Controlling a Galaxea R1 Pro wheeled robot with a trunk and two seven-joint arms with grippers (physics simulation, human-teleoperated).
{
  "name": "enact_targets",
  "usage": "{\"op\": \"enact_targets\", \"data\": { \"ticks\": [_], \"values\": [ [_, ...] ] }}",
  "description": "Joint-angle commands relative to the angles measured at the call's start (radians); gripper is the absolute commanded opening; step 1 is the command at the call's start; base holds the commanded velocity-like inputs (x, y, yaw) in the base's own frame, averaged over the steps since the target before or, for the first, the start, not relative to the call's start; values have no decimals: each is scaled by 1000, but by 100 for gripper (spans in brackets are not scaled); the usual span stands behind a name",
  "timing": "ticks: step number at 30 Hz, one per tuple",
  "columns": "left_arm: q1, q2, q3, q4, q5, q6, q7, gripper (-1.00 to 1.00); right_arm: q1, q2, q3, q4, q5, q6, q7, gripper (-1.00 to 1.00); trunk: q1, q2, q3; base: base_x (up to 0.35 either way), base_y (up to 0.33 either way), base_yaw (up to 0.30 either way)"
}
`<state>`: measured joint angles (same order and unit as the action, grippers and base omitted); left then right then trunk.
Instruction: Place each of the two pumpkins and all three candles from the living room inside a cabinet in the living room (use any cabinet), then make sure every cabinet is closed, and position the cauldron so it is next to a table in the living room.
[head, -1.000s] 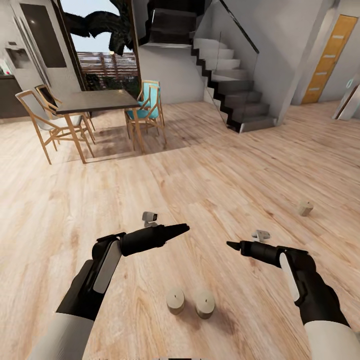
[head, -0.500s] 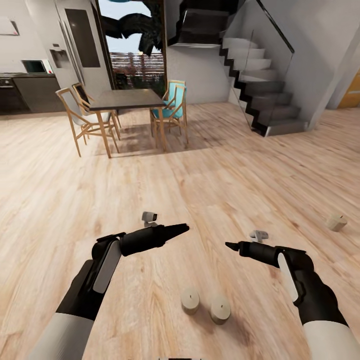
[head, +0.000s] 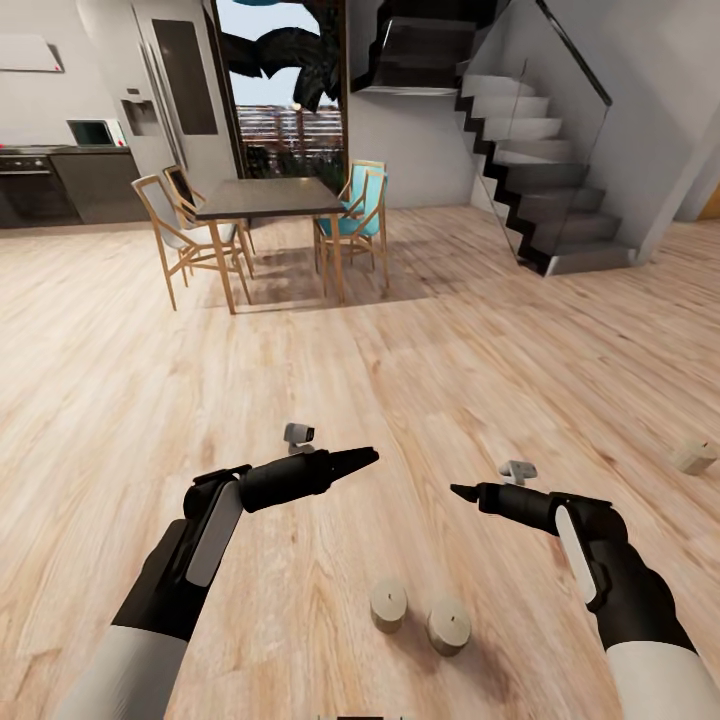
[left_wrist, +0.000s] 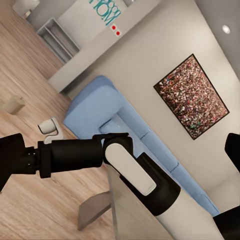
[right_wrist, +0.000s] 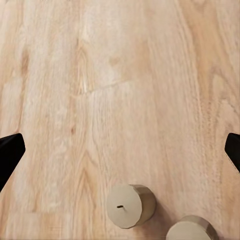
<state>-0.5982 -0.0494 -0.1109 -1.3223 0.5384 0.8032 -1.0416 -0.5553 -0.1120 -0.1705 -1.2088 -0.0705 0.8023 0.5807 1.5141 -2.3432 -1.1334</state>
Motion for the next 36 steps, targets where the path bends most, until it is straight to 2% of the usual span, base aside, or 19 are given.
{"op": "enact_targets", "data": {
  "ticks": [1, 14, 36],
  "values": [
    [0, 0, 0, 0, 0, 0, 0, 100, 0, 0, 0, 0, 0, 0, 0, 100, 0, 0, 0, 235, 0, 0],
    [0, -1, 0, 0, 0, 0, 0, 100, 0, 0, 2, 0, 1, 0, -1, 100, 0, 0, 0, 306, 0, 0],
    [0, 0, -1, 0, 0, 0, 0, 100, 0, 0, 2, -2, -2, 0, 1, 100, 0, 0, 0, 8, 0, 0]
  ]
}}
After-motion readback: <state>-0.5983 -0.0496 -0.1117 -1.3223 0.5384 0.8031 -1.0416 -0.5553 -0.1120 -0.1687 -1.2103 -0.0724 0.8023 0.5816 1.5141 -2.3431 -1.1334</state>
